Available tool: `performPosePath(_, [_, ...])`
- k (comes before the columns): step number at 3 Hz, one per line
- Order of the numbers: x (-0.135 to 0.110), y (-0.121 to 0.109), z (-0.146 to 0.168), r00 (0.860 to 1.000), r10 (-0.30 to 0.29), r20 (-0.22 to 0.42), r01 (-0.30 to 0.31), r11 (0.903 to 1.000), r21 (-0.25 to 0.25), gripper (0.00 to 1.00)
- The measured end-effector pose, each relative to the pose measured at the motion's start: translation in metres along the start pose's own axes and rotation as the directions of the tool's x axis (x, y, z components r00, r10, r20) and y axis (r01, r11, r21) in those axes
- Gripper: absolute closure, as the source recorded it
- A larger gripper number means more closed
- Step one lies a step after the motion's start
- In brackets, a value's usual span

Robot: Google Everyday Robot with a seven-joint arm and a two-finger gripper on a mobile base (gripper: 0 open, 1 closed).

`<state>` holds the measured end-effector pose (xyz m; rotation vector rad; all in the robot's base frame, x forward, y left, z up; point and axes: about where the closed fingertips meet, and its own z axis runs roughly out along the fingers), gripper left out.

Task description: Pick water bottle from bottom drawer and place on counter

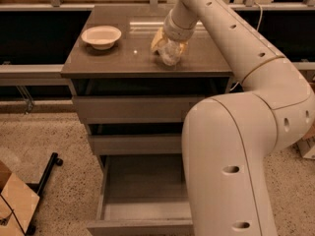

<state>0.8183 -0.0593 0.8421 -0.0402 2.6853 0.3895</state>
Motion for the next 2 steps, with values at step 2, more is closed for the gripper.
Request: performPosePath(2, [0.0009, 0.0005, 0.0028, 1.000, -0.001, -0.004, 0.001, 1.0000, 0.000, 0.00])
